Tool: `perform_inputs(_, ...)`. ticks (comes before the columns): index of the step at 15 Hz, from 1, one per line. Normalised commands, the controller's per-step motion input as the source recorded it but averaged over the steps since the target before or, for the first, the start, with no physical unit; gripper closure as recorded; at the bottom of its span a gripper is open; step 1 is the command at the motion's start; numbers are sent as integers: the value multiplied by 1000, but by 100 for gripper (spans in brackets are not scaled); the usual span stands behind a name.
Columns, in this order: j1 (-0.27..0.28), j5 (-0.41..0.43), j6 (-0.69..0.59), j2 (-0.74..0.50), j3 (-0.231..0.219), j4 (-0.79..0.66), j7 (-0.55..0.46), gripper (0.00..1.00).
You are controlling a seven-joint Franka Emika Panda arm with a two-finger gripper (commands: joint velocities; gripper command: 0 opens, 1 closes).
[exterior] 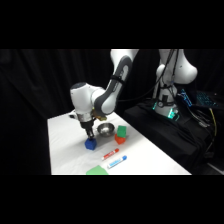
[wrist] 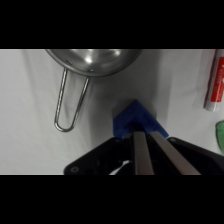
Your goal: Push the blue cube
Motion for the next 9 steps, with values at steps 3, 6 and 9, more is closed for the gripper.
perform_inputs(3,-39,-14,-118,-62,20,100,-29,96)
perform_inputs(6,-28,-15,-382,-369,14,23,-13,98)
perform_inputs(9,-17,-4,-562,-466,33,40,-42,71)
